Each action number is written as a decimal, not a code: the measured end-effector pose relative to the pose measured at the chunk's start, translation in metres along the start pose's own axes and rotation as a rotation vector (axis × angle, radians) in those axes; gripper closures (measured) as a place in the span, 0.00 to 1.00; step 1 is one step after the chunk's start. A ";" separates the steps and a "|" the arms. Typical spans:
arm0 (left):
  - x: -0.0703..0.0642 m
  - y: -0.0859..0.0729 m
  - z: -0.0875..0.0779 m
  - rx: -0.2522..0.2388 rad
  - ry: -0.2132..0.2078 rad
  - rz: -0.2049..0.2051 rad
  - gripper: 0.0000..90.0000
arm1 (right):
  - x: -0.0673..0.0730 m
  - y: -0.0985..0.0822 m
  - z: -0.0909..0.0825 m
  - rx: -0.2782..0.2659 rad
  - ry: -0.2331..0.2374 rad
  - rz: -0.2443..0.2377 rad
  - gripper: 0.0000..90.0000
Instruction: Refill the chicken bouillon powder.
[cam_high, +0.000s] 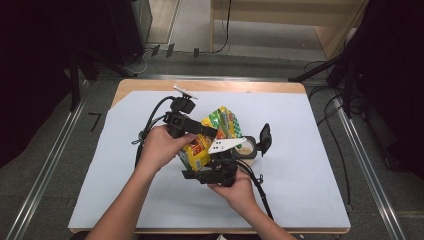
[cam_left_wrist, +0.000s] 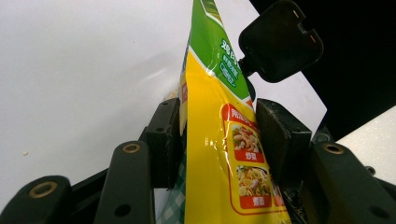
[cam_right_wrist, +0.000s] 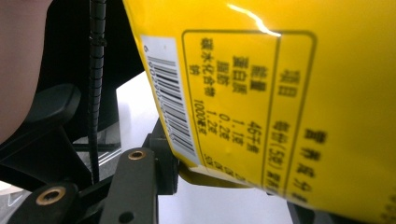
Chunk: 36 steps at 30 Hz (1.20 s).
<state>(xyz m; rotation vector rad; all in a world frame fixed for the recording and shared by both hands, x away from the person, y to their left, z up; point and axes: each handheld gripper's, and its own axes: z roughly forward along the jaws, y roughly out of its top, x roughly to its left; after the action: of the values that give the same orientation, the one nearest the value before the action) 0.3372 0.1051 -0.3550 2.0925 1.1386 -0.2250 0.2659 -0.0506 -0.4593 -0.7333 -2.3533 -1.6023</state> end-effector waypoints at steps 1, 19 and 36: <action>0.000 0.000 0.000 0.000 0.000 0.001 0.59 | 0.000 0.000 0.000 0.000 0.000 0.000 0.66; -0.004 0.000 -0.003 -0.009 0.009 0.009 0.59 | 0.001 0.000 0.000 -0.015 0.011 0.007 0.66; -0.009 0.001 -0.005 -0.014 0.024 0.035 0.60 | 0.001 0.000 -0.001 -0.039 0.027 0.013 0.66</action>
<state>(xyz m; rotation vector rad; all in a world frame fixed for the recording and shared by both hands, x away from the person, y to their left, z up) 0.3316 0.1023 -0.3474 2.1059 1.1142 -0.1751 0.2649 -0.0514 -0.4589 -0.7288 -2.2995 -1.6464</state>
